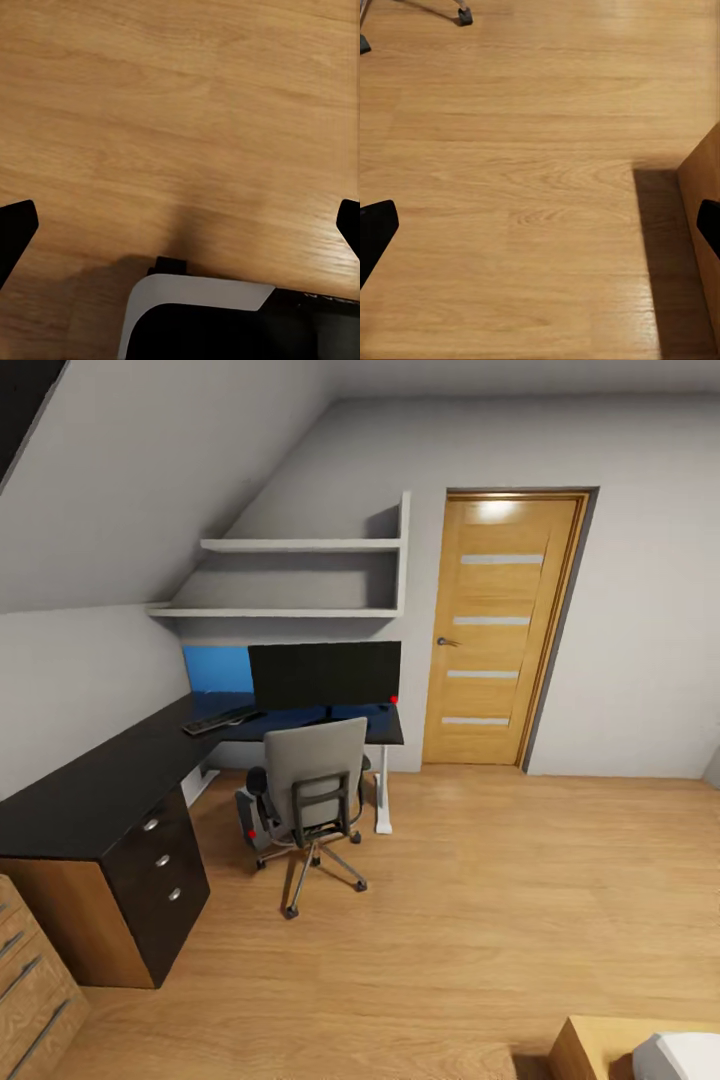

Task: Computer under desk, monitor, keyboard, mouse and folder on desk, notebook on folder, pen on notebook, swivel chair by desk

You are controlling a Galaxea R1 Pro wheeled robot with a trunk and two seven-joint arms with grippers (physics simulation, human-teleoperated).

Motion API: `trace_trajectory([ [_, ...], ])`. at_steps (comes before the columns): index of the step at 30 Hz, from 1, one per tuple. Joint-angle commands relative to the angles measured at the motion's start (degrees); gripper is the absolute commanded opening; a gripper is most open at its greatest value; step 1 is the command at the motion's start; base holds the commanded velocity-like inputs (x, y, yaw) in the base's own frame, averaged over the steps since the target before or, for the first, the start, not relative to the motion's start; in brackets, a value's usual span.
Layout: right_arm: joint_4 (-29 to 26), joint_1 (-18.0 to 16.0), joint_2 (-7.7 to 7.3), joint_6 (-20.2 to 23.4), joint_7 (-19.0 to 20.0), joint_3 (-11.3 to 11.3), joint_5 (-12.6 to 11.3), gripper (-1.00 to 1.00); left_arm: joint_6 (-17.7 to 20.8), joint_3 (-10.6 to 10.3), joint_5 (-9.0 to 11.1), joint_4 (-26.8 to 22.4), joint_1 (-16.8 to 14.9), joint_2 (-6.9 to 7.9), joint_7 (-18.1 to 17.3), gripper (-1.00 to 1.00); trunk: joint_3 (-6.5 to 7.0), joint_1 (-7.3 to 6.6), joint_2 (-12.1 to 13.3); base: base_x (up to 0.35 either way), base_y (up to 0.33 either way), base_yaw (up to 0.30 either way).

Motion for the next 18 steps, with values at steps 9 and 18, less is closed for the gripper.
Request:
trace_trajectory([
  [9, 0.01, -0.03, -0.01, -0.16, -0.01, -0.02, -0.05, 1.0, -0.09, 0.13, -0.01, -0.06, 0.01, -0.09, -0.12, 1.0, -0.89, 0.0, -0.04, 0.202, -0.002, -0.008],
  [18, -0.05, -0.03, -0.02, -0.07, -0.03, -0.08, -0.13, 1.0, -0.06, 0.13, -0.02, -0.06, 0.01, -0.02, -0.1, 1.0, -1.72, 0.0, -0.04, 0.329, -0.029, 0.0],
])
